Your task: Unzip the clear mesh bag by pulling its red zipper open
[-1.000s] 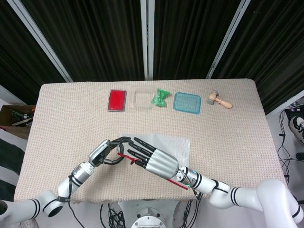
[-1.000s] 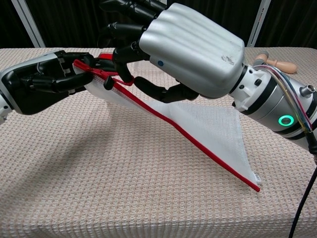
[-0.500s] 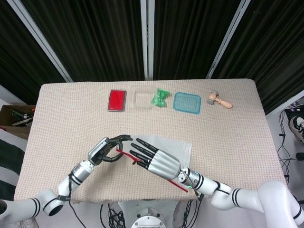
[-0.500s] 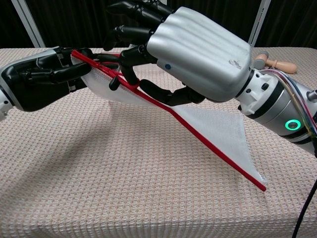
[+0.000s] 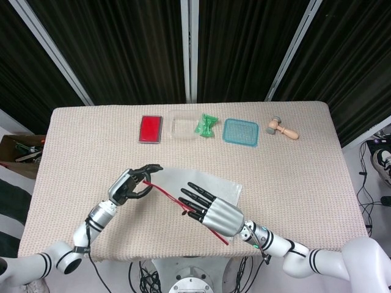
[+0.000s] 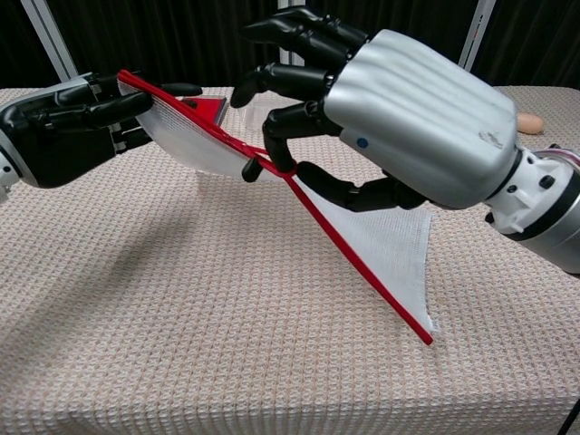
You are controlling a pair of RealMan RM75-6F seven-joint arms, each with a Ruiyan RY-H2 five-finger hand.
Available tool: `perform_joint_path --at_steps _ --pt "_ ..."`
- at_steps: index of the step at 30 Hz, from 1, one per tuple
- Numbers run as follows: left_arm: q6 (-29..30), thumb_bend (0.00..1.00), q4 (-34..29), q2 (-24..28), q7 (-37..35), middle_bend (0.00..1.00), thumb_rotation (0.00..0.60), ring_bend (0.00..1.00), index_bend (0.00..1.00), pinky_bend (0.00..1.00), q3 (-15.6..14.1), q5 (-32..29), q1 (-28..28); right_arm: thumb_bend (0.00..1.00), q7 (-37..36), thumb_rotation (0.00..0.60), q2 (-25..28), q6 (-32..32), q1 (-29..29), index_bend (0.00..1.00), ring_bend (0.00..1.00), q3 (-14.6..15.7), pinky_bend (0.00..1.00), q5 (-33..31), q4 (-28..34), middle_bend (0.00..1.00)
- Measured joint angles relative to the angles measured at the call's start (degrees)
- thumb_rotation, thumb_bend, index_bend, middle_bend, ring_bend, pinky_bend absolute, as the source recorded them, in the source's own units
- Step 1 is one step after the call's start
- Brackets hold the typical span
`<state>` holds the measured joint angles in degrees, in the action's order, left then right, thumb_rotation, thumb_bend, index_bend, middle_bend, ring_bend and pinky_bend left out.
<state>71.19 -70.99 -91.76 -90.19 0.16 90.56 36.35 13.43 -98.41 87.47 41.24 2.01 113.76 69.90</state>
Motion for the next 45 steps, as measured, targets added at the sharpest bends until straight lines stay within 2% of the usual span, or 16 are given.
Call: perform_joint_path --at_steps 20,35,38,39,40,42,43,44,45 --pt "-5.2 0.5 4.5 -1.5 1.7 0.26 0.6 0.12 0.7 0.13 3.4 -6.4 -2.4 0.51 -1.5 0.6 8.4 6.8 -12.3 0.85 0.0 5.0 0.0 -2.1 0.3 0.22" --pt "-6.8 0.5 5.4 -2.9 3.2 0.26 0.6 0.13 0.7 0.13 4.7 -6.4 -3.2 0.51 -5.5 0.6 9.6 9.2 -17.5 0.84 0.0 5.4 0.0 -3.0 -3.3 0.2" --pt "-6.9 0.49 5.6 -2.9 5.4 0.24 0.6 0.12 0.62 0.13 4.5 -6.1 -3.1 0.48 -5.9 0.6 10.0 8.4 -17.6 0.71 0.0 5.3 0.0 -3.3 -2.6 0.16" --pt "-7.0 0.45 5.7 -2.9 6.7 0.22 0.6 0.12 0.54 0.13 4.3 -6.0 -3.1 0.45 -5.9 0.6 10.3 7.8 -17.6 0.64 0.0 5.3 0.0 -3.6 -2.3 0.15" --pt "-7.1 0.4 6.0 -2.8 9.0 0.19 0.6 0.11 0.41 0.13 4.1 -5.8 -3.0 0.4 -5.9 0.6 10.6 7.1 -17.6 0.52 0.0 5.3 0.0 -3.9 -1.7 0.12" --pt "-7.4 0.33 6.3 -2.7 13.9 0.15 0.6 0.1 0.26 0.13 3.6 -5.4 -2.9 0.3 -5.6 0.6 11.4 4.7 -17.6 0.3 0.0 5.3 0.0 -5.2 -0.1 0.06" --pt "-7.6 0.31 6.3 -2.5 18.0 0.13 0.6 0.1 0.22 0.13 3.3 -5.2 -2.8 0.23 -5.2 0.6 11.9 3.4 -17.6 0.15 0.0 5.3 0.0 -5.9 0.8 0.02" --pt "-7.7 0.29 6.2 -2.3 21.5 0.13 0.6 0.1 0.19 0.13 3.1 -5.2 -2.8 0.18 -4.6 0.6 12.5 1.4 -17.6 0.06 0.0 5.2 0.0 -7.1 2.3 0.0" --pt "-7.8 0.27 6.0 -2.0 25.3 0.12 0.6 0.1 0.18 0.13 2.9 -5.2 -2.8 0.14 -4.1 0.6 13.1 -0.2 -17.6 0.01 0.0 5.2 0.0 -8.1 3.6 0.0"
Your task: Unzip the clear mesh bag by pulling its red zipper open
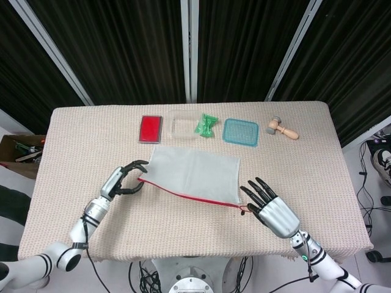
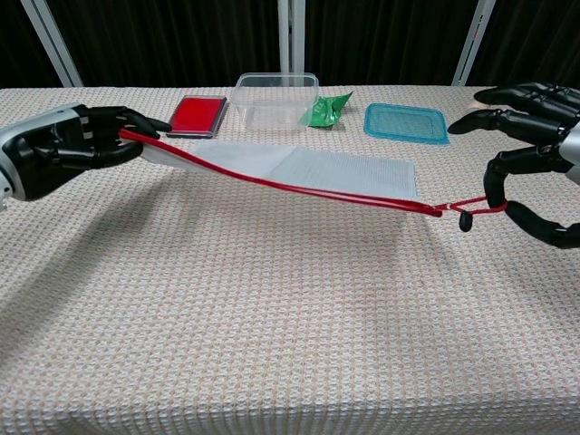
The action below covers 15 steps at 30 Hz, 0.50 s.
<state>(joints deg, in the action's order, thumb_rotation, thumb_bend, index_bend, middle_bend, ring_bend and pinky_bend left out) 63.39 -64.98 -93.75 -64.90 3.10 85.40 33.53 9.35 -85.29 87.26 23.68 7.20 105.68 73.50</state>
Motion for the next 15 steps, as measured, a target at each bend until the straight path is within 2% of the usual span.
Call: perform_joint_path --at_steps 3,8,13,15 --pt "-0.1 0.24 -1.5 1.3 14.5 0.12 0.6 0.1 0.16 0.13 -0.4 -0.4 -0.3 0.09 1.9 0.6 2.4 -6.0 0.1 0.0 0.0 -0.3 0.0 -4.4 5.2 0.0" --pt "1.3 0.21 -7.3 5.8 40.9 0.12 0.6 0.1 0.16 0.13 -0.5 -2.6 -1.8 0.11 4.5 0.6 8.7 -12.1 0.0 0.0 0.0 -1.7 0.0 -12.3 13.1 0.0" --pt "7.1 0.21 -14.4 14.6 61.2 0.13 0.6 0.1 0.17 0.13 -0.4 -5.5 -6.1 0.18 3.3 0.6 13.4 -9.4 -2.1 0.0 0.0 -3.8 0.0 -15.1 15.3 0.06" --pt "10.6 0.21 -16.2 18.5 65.6 0.13 0.6 0.1 0.17 0.13 -0.4 -6.5 -8.6 0.2 1.4 0.6 15.1 -6.7 -3.9 0.0 0.0 -4.7 0.0 -16.3 15.7 0.08"
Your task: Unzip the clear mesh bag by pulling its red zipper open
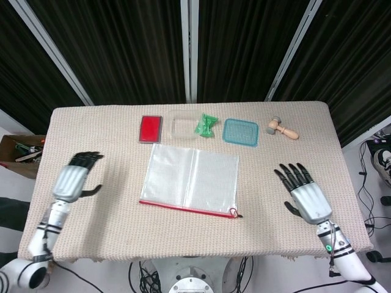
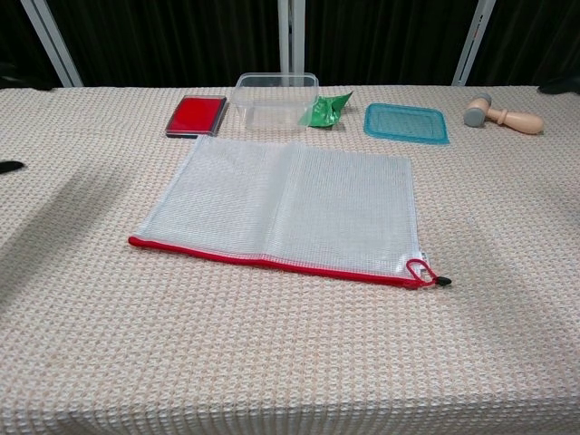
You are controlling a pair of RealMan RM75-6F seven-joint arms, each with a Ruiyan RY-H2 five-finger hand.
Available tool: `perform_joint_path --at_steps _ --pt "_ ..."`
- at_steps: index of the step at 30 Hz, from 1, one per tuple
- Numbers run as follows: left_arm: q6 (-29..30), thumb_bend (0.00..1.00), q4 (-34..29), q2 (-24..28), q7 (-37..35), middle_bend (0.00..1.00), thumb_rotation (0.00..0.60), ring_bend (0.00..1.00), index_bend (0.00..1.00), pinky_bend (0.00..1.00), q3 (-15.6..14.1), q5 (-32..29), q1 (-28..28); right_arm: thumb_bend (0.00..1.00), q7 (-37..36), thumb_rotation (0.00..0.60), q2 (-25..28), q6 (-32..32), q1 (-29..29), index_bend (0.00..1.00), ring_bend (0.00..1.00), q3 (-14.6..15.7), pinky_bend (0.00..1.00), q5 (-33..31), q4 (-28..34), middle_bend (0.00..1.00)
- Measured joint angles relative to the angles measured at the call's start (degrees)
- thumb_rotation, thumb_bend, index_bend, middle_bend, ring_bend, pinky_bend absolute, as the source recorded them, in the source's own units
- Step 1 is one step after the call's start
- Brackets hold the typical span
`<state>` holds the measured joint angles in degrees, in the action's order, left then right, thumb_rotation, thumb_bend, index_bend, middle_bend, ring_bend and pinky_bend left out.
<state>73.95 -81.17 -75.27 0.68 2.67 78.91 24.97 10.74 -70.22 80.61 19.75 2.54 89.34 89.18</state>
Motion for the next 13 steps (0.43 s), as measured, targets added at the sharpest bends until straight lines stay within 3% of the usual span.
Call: perform_joint_path --at_steps 5,13 --pt "8.6 0.2 -2.8 7.9 3.6 0.13 0.6 0.1 0.17 0.13 -1.0 -1.6 -8.1 0.22 -8.0 0.6 4.0 6.5 -5.1 0.05 0.0 -0.7 0.0 -1.7 0.3 0.1" --pt "17.4 0.19 -6.0 11.2 -1.1 0.13 0.6 0.1 0.17 0.13 -4.9 1.0 -18.2 0.22 -18.5 0.6 6.1 14.7 -14.2 0.05 0.0 0.4 0.0 -0.8 -2.3 0.1"
